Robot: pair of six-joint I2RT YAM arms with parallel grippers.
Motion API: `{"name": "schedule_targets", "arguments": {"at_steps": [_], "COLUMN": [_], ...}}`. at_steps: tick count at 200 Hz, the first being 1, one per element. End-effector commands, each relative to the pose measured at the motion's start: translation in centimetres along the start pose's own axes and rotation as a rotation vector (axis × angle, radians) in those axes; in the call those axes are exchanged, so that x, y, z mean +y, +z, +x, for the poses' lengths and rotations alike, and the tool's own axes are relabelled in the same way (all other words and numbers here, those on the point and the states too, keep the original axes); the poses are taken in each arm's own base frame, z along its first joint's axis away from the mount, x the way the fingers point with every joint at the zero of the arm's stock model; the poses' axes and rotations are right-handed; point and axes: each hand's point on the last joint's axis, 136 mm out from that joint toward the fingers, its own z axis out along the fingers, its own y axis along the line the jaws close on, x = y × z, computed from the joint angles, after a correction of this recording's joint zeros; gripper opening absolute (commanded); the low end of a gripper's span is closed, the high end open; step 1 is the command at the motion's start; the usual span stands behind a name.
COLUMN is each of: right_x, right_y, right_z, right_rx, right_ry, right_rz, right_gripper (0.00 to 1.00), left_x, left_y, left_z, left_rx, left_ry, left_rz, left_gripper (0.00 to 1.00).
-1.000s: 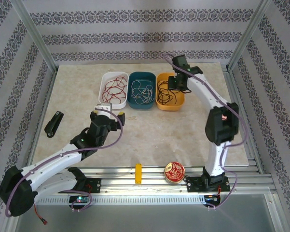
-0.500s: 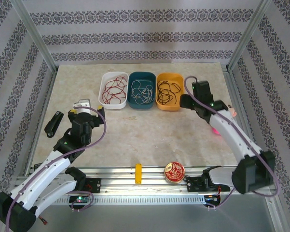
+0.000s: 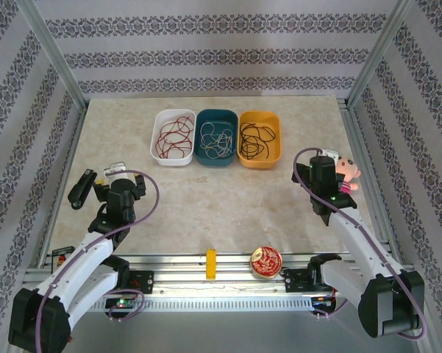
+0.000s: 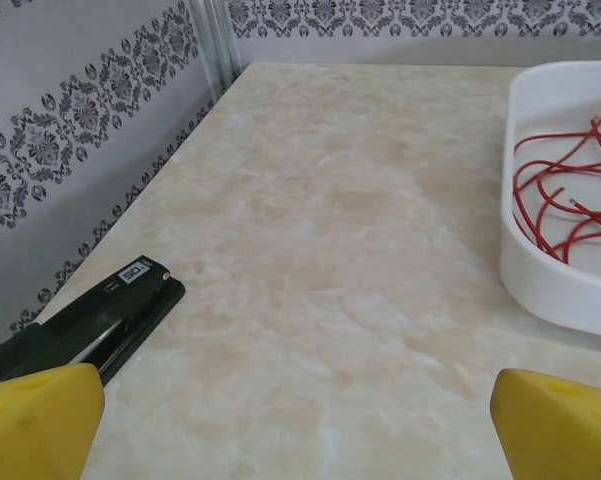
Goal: Untangle the cables
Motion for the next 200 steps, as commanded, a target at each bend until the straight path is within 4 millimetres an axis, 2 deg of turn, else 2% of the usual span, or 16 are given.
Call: {"name": "schedule_targets", "arguments": {"at_steps": [1, 48, 98, 105, 107, 110, 123, 149, 189, 200], "right_x": [-0.5, -0.4, -0.8, -0.9, -1.0, -1.1, -1.2, -1.0, -0.7, -0.6], "right_y": [0.2, 0.9, 1.6, 1.6, 1.8, 1.9, 2.0, 2.0, 2.1, 2.2], "right_z": [-1.8, -1.5, -1.0, -1.4, -0.6, -0.3, -0.3, -0.4, -0.1, 0.2], "right_rx": [-0.133, -0.23, -0.261, -0.282, -0.269, -0.268, -0.281, -0.288, -0.297, -0.297], "right_ry": [-0.011, -0.088, -0.125, -0.116, -0.122, -0.122, -0.12, -0.124, -0.123, -0.124], "right_rz": [0.02, 0.008, 0.024, 0.026, 0.028, 0.031, 0.032, 0.021, -0.008, -0.017], "right_gripper": [0.98, 0.98, 0.98, 0.98, 0.98, 0.98, 0.98, 0.98, 0.98, 0.98], "left_x": [0.1, -0.9, -3.4, -3.7, -3.8, -3.9, -4.4, -5.6, -7.6, -7.9], "left_y": [1.0, 2.8, 4.6, 4.9, 4.9, 5.0, 5.4, 6.1, 8.2, 8.7], "left_z": [-1.7, -1.4, 0.0, 0.2, 0.3, 0.4, 0.7, 0.2, 2.9, 2.9], "left_rx": [-0.077, -0.126, -0.156, -0.157, -0.156, -0.156, -0.168, -0.213, -0.145, -0.124], "left_ry": [-0.024, -0.027, 0.01, 0.013, 0.014, 0.015, 0.013, 0.005, 0.042, 0.048], "left_rz": [0.02, 0.14, 0.255, 0.266, 0.269, 0.275, 0.292, 0.348, 0.416, 0.439], "left_gripper": [0.99, 0.99, 0.99, 0.99, 0.99, 0.99, 0.99, 0.99, 0.99, 0.99]}}
